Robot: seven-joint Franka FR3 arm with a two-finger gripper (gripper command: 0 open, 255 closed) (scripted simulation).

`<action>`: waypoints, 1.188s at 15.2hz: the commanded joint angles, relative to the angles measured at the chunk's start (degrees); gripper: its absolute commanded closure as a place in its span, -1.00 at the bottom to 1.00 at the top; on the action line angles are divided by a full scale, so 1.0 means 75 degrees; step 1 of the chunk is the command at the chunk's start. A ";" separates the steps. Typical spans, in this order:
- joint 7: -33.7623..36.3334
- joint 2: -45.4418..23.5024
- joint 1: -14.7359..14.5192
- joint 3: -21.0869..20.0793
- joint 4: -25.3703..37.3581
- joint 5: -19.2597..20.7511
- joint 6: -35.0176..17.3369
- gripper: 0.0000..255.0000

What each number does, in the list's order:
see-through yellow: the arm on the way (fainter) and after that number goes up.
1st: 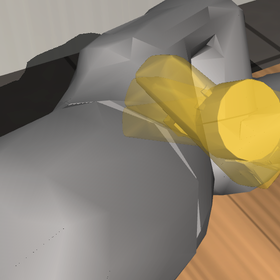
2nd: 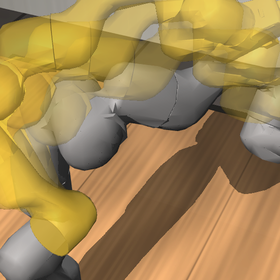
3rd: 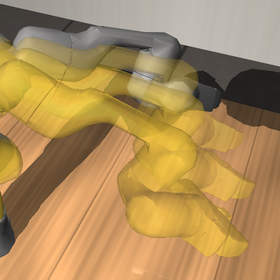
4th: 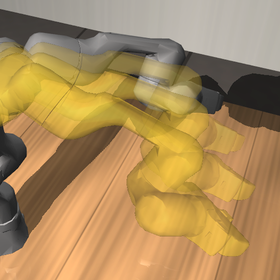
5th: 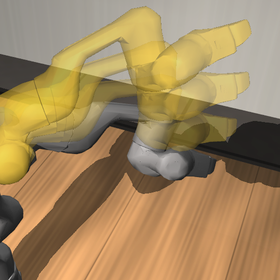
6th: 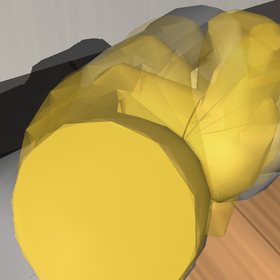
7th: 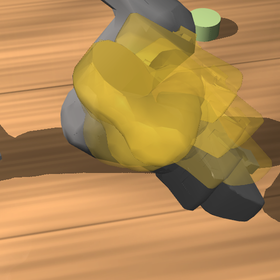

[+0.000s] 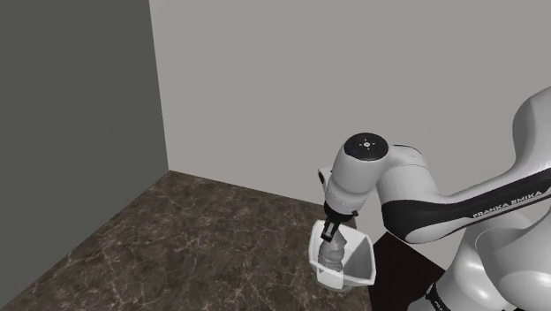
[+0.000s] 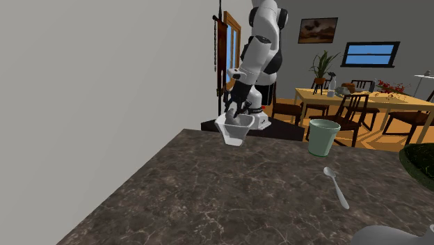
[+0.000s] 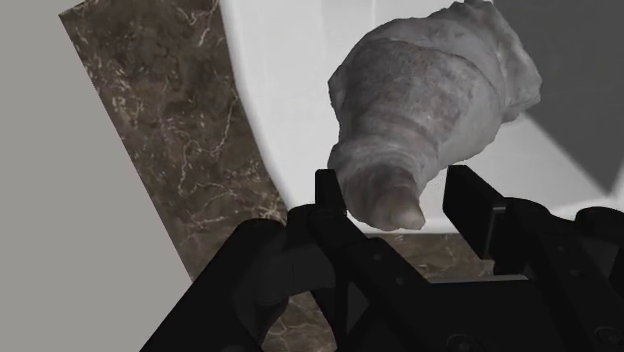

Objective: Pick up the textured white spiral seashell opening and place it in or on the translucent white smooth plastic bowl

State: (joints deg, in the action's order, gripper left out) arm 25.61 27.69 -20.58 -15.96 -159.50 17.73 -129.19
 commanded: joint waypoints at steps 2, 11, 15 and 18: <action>0.0016 -0.0006 -0.0073 -0.0008 -0.0069 -0.0113 0.0003 -1.00; -0.0213 0.0537 -0.0395 -0.0046 0.0526 -0.0540 0.1155 -1.00; -0.0213 0.0537 -0.0396 -0.0045 0.0526 -0.0540 0.1156 -1.00; -0.0213 0.0537 -0.0396 -0.0045 0.0526 -0.0540 0.1156 -1.00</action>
State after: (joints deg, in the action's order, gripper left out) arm 24.02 31.71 -23.54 -16.30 -155.56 13.69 -120.54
